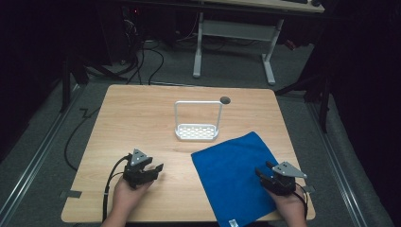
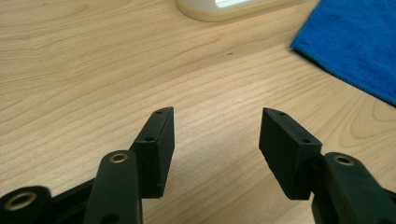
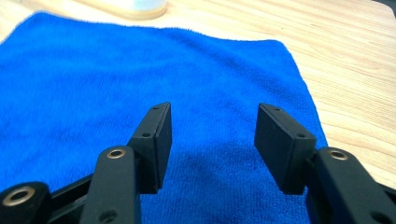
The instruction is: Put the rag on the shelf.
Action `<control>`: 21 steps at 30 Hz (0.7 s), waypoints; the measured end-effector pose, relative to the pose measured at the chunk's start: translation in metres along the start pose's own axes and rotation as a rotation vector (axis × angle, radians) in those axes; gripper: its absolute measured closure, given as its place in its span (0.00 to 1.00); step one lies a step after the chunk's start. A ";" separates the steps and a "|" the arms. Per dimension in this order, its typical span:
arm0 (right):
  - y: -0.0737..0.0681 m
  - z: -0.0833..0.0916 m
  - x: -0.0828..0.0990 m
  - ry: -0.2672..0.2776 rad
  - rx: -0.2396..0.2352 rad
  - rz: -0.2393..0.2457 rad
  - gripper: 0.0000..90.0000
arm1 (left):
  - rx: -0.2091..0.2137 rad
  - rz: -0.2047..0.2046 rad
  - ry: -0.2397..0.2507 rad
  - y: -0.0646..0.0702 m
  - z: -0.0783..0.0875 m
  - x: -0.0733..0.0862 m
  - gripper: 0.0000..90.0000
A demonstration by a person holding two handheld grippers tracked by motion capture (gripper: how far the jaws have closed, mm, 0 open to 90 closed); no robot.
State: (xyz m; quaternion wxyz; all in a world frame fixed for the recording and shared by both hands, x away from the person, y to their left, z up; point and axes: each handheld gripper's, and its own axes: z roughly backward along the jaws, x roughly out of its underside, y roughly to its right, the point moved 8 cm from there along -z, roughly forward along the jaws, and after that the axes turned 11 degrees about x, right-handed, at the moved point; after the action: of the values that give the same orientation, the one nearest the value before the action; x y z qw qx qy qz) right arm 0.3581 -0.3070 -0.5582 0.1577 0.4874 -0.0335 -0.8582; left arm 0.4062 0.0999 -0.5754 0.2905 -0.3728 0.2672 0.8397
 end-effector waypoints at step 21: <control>0.004 0.005 -0.001 -0.006 -0.039 -0.043 0.61 | 0.071 -0.079 0.027 0.035 -0.012 -0.013 0.53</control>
State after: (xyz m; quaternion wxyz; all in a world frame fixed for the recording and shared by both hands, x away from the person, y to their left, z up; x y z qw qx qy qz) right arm 0.3556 -0.3113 -0.5542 0.1487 0.4823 -0.0068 -0.8633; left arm 0.3950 0.0645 -0.5639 0.3328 -0.3837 0.2857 0.8126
